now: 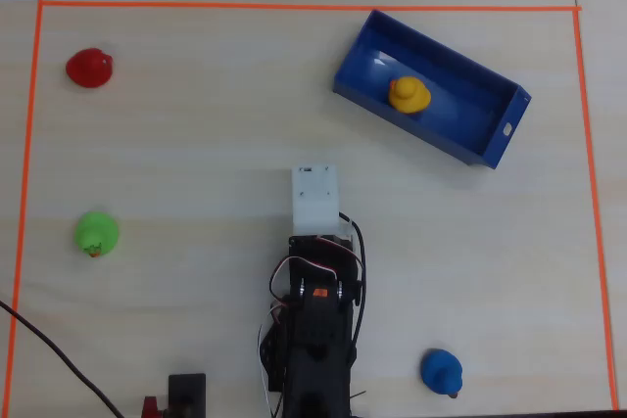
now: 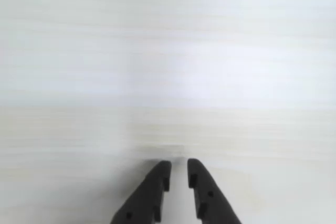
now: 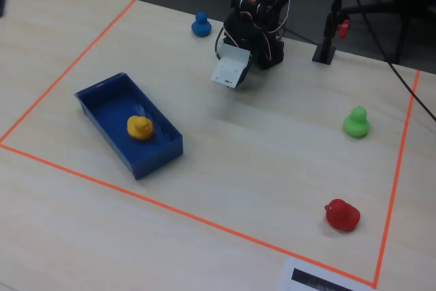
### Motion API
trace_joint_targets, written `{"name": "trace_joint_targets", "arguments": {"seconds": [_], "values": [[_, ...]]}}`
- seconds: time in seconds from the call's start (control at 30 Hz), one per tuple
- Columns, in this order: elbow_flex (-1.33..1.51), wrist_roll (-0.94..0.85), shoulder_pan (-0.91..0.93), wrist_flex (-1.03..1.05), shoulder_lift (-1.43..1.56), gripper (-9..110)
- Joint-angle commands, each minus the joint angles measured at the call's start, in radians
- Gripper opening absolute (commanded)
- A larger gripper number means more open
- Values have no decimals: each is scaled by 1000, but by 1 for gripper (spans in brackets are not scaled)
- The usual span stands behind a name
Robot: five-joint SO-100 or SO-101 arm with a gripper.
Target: Grasp yellow duck and put it into box.
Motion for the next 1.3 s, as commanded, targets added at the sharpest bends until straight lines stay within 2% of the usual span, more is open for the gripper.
{"name": "trace_joint_targets", "arguments": {"seconds": [0.0,0.33,1.27], "values": [[2,41,-46,38,-3,0],[3,75,-216,40,0,0],[3,75,-187,40,0,1]]}}
